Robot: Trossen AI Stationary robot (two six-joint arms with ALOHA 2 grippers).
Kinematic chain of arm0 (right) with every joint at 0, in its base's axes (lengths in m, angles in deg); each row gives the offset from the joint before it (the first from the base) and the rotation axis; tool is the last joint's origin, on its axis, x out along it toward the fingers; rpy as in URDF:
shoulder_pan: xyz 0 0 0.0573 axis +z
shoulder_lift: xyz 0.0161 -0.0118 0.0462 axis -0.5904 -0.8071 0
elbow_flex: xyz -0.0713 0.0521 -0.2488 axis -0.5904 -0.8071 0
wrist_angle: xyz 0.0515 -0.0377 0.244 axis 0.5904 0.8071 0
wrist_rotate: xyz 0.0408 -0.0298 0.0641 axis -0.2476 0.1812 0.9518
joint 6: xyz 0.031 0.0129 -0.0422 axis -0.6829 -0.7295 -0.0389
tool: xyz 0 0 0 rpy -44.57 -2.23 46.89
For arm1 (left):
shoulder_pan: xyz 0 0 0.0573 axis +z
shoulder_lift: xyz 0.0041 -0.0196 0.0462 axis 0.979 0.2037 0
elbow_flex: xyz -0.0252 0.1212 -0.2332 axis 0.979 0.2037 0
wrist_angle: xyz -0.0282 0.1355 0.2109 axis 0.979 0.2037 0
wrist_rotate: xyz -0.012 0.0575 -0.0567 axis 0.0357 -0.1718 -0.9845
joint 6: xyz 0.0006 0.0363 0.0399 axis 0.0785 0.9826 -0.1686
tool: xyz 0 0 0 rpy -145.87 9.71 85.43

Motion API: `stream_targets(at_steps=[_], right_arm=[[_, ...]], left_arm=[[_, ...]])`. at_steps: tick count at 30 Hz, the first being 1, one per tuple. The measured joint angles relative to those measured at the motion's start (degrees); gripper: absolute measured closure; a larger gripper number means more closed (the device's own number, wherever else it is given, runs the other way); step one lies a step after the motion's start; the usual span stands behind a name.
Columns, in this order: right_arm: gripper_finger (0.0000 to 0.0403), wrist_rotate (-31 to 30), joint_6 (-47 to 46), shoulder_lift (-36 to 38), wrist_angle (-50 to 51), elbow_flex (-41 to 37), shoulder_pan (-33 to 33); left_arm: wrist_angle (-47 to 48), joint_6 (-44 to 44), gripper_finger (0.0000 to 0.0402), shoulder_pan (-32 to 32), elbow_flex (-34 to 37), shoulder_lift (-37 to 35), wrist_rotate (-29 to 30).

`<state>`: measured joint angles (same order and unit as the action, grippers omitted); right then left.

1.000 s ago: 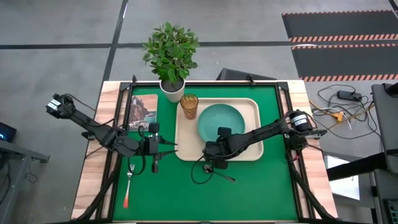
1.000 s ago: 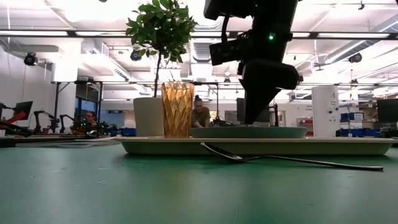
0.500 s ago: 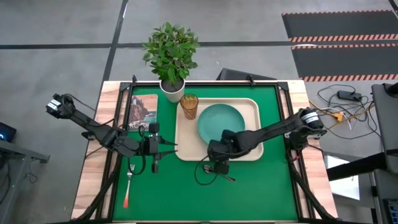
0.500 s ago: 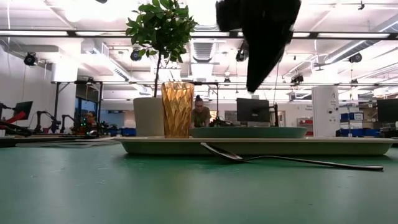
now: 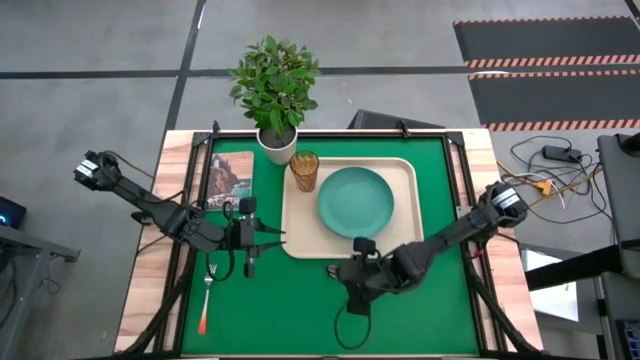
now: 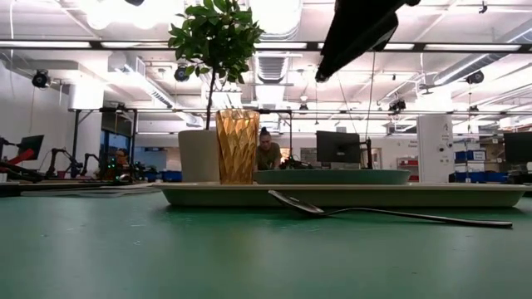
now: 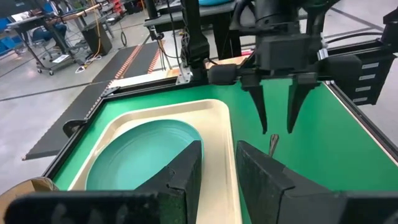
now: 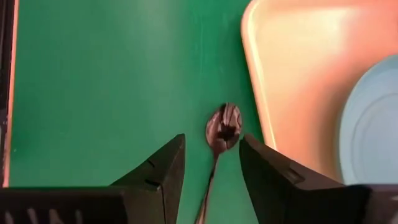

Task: Pick and place plate/cup/fork/spoon on tray
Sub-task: Put the black spoon on the white serving tray beside the blue plate

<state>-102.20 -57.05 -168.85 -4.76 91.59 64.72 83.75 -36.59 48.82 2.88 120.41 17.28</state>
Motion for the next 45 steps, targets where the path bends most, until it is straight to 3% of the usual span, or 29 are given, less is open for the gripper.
stream_targets(at_steps=[6, 15, 20, 28, 45], right_arm=[[0.0261, -4.9, -2.9, 0.0, -3.5, -3.4, 2.6], [0.0261, -5.2, -8.9, 0.0, -14.2, -13.9, 5.9], [0.0261, -8.9, -13.6, 0.0, -17.8, -19.7, 8.0], [0.0262, -9.0, -16.5, -0.1, -31.0, -28.5, 8.4], [0.0286, -12.1, -14.1, -0.1, -36.6, -32.9, 8.3]], left_arm=[[0.0, 0.0, 0.0319, 0.0, 0.0, 0.0, 0.0], [0.0, 0.0, 0.0319, 0.0, 0.0, 0.0, 0.0], [0.0, 0.0, 0.0319, 0.0, 0.0, 0.0, 0.0], [0.0, 0.0, 0.0319, 0.0, 0.0, 0.0, 0.0], [0.0, 0.0, 0.0319, 0.1, 0.0, 0.0, 0.0]])
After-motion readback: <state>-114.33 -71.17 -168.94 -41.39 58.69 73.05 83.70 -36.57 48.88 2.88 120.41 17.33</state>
